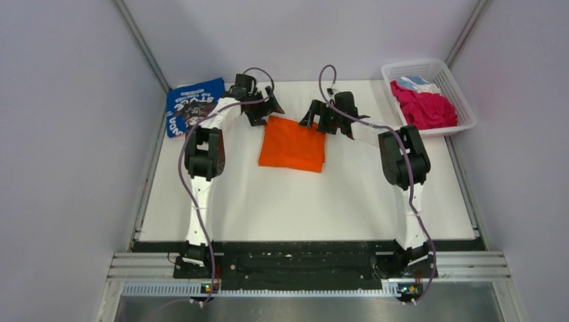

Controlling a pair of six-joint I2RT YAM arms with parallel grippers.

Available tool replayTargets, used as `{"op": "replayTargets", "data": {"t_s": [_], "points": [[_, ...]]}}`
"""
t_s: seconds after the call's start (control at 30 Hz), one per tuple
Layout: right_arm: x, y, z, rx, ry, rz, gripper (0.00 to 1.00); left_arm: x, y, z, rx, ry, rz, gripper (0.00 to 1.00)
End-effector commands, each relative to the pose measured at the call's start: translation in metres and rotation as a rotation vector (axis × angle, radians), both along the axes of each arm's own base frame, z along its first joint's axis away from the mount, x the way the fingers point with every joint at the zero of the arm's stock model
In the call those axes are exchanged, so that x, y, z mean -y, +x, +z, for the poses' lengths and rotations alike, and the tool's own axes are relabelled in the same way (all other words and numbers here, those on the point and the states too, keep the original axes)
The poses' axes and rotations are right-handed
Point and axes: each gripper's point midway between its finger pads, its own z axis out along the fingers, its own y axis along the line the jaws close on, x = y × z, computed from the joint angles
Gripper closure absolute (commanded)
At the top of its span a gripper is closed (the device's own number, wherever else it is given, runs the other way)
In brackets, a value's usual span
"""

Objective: Fold and stack the t-shirts
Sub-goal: Put the neatly folded tshirt into the corner of the board with the left arm

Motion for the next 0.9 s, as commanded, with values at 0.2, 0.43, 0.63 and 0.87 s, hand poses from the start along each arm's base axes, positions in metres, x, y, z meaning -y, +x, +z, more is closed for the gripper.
{"op": "replayTargets", "data": {"t_s": [0.2, 0.43, 0.63, 0.87], "points": [[0.0, -0.051, -0.01, -0.029, -0.084, 0.068, 0.01, 0.003, -0.11, -0.015, -0.168, 0.049, -0.073, 0.01], [0.004, -0.103, 0.027, 0.045, -0.157, 0.038, 0.01, -0.009, -0.196, -0.019, -0.192, 0.094, -0.011, 0.01], [0.032, -0.127, 0.087, 0.169, -0.153, -0.115, 0.01, -0.032, -0.222, 0.007, -0.124, 0.173, 0.065, 0.01], [0.086, -0.167, 0.107, 0.219, -0.13, -0.32, 0.01, -0.012, -0.27, 0.002, -0.143, 0.157, 0.036, 0.01]]}}
